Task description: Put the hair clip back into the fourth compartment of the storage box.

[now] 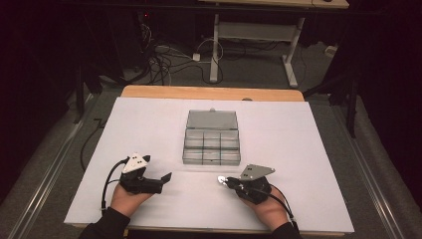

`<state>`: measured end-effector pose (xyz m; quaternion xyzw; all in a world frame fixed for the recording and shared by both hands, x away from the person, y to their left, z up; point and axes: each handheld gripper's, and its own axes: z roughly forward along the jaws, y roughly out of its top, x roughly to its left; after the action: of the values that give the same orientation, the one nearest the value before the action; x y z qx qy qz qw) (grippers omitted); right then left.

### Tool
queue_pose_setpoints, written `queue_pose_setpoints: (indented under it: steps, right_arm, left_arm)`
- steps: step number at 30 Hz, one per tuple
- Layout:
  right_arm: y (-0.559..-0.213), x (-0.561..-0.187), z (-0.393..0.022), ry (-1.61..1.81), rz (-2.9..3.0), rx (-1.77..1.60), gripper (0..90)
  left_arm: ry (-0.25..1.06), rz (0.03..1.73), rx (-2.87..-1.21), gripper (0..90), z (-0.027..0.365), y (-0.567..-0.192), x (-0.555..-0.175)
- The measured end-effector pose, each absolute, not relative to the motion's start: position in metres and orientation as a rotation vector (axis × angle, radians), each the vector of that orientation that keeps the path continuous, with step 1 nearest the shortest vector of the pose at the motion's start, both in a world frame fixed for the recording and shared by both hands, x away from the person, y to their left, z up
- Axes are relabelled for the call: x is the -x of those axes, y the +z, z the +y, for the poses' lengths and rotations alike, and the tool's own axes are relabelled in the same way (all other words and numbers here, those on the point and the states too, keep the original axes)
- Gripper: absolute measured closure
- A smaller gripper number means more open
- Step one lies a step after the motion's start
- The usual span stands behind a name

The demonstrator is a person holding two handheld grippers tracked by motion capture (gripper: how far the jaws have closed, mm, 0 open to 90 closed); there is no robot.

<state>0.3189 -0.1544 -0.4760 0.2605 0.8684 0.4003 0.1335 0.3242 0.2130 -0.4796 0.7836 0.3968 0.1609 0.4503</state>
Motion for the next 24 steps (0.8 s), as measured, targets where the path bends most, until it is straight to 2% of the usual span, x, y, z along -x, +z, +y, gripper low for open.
queue_pose_setpoints:
  steps: [24]
  right_arm:
    - [-0.4781,-0.3197,-0.1475,1.155,2.527,-0.74,84.0]
  left_arm:
    - [0.38,0.955,-1.917,0.0,0.211,-0.4754,-0.3256]
